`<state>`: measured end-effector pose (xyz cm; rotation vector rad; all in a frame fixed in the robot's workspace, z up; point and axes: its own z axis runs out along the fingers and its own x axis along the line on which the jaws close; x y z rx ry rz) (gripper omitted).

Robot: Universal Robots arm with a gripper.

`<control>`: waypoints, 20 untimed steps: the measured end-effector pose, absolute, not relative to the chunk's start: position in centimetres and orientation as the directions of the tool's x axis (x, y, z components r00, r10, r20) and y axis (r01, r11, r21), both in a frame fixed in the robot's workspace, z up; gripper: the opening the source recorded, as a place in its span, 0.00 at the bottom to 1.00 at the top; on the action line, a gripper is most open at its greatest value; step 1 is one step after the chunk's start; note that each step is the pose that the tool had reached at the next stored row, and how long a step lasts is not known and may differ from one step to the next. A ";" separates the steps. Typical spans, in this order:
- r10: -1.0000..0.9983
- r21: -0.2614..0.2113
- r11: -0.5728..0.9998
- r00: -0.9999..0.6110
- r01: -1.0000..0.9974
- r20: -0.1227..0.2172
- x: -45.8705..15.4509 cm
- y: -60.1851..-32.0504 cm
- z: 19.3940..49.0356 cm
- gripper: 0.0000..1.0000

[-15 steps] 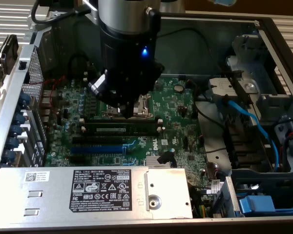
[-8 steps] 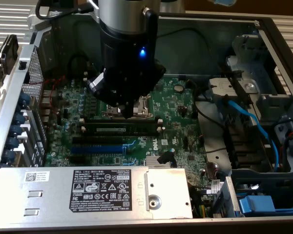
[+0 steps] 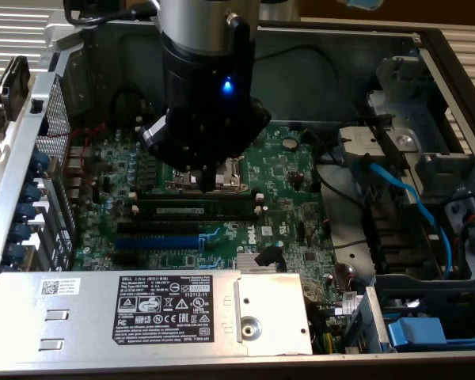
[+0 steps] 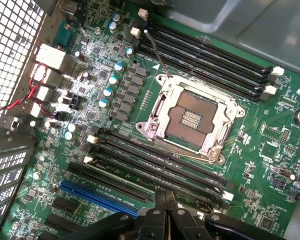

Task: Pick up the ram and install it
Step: 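Press down the ram until it locks into place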

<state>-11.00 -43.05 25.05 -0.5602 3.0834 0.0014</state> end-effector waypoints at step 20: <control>-0.220 0.000 0.976 -0.976 -0.220 -0.008 -11.0 -43.0 25.1 0.11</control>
